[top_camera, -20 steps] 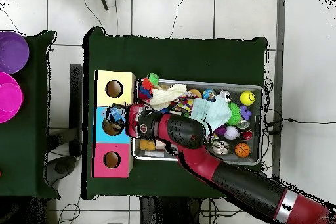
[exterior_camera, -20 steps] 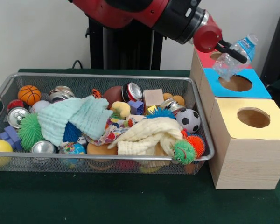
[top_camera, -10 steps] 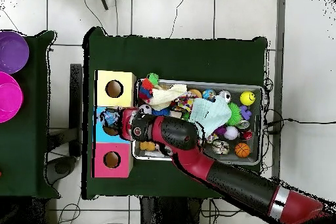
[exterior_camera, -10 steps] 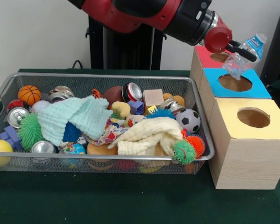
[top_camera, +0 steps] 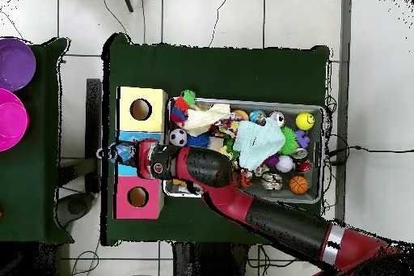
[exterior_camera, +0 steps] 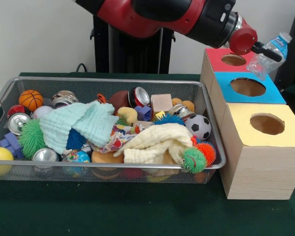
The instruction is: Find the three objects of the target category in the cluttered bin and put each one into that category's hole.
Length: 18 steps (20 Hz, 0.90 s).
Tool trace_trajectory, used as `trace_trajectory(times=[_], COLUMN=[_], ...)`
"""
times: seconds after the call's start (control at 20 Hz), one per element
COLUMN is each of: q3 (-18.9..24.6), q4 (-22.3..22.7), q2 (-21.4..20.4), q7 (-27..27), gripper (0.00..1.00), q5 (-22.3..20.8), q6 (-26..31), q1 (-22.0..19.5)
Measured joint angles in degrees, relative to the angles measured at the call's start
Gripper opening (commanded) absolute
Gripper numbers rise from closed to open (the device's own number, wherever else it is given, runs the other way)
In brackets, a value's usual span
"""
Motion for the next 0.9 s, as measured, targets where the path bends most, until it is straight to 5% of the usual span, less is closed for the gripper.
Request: trace_trajectory(times=[0.9], q3=[-2.35], q4=[-0.02], q2=[1.04], q7=[0.0], gripper=[0.0], q5=[-2.49], q6=[0.0], q1=[0.61])
